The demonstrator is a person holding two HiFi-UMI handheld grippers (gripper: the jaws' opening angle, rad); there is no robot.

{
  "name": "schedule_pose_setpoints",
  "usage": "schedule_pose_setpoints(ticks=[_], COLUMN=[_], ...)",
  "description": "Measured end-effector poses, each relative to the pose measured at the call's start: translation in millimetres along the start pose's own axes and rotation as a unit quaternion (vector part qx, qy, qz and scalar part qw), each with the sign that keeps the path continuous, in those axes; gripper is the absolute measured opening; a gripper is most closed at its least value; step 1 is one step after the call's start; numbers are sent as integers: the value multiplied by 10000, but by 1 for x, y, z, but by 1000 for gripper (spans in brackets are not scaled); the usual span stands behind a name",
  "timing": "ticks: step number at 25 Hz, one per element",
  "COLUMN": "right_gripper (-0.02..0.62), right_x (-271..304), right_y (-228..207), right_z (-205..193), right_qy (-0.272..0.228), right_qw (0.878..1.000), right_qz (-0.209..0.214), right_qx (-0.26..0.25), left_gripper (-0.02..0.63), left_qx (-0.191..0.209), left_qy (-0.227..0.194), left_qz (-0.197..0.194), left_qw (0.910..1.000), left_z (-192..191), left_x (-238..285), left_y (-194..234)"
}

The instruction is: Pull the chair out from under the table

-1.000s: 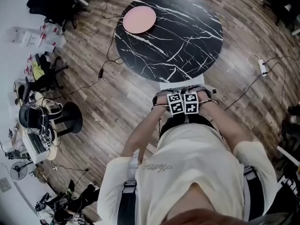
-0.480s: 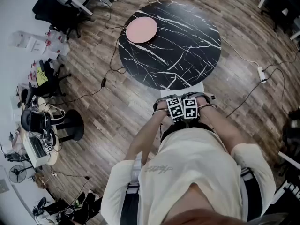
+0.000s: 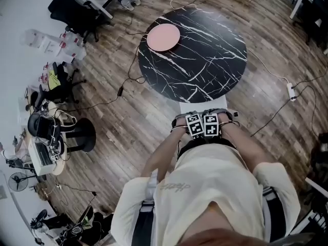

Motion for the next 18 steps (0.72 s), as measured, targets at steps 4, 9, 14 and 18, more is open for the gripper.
schedule_pose_setpoints(ticks=[4,9,14,18], right_gripper=[75,83,84,84], right_x=[-1,-1,-1,-1], right_y=[10,26,39,50], right_z=[-2,2,3,2], right_qy=[77,99,71,71], right_qw=[9995,9989,9988,9983], right_qz=[158,296,395,464], right_qx=[-270,-358,-267,-332], left_gripper=[80,81,81,82], left_qx=[-276,-399,-464,-532], left_qy=[40,80,63,90], left_qz=[45,9,-63,-79], left_qw=[9996,9992,9989,9985], left_z=[2,-1,0,0], left_x=[-3,-8,-13,-14], left_y=[-11,-27,-38,-50])
Point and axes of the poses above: the fingertips, and each gripper's own axes: x forward along the fingers, y to its left, z out of its top, the point moved 5 cm from there along -x, backward along the fingers, and after that the axes turned 12 degrees about z, right-handed, at the moved point
